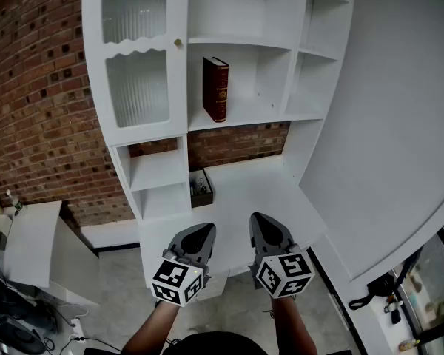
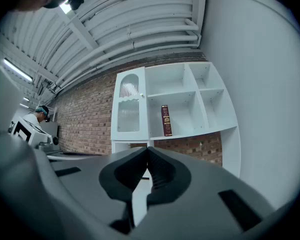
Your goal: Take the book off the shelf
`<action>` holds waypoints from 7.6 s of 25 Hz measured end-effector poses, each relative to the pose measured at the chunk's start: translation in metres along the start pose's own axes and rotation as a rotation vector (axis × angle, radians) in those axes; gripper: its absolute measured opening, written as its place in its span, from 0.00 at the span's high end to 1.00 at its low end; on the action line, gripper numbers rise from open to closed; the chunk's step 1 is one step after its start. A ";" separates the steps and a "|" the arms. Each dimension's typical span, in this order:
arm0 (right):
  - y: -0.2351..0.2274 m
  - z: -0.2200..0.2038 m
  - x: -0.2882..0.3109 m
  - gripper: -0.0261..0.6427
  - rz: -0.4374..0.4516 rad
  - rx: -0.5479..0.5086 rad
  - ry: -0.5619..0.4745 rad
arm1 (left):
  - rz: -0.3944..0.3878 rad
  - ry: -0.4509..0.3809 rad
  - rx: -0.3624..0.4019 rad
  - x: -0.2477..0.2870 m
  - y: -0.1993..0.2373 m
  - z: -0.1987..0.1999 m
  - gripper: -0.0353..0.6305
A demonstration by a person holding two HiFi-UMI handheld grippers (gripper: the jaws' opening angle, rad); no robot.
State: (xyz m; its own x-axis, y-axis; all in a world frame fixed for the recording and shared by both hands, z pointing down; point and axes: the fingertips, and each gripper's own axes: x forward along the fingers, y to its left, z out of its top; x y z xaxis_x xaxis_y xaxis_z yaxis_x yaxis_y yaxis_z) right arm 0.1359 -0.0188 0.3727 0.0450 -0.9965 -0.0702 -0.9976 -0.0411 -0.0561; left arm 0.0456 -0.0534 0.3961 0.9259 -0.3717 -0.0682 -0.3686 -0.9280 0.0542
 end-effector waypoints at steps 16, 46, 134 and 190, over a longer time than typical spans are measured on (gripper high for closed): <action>-0.017 -0.012 -0.042 0.93 0.015 0.041 -0.007 | 0.010 0.017 0.001 -0.004 -0.040 -0.007 0.92; -0.030 -0.026 0.016 0.93 0.016 0.041 -0.002 | 0.053 -0.038 -0.058 0.014 0.013 -0.003 0.92; -0.119 0.065 0.350 0.82 0.116 -0.112 0.004 | 0.098 -0.110 -0.084 0.193 0.239 0.047 0.92; -0.109 0.079 0.478 0.53 0.075 -0.162 0.079 | 0.371 -0.176 -0.144 0.126 0.287 0.040 0.92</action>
State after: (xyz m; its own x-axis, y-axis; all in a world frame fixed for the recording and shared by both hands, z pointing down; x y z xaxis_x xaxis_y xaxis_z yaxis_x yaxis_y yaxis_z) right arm 0.2709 -0.4848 0.2664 -0.0280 -0.9996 0.0103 -0.9937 0.0289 0.1079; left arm 0.0533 -0.3681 0.3635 0.6999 -0.6895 -0.1864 -0.6468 -0.7225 0.2442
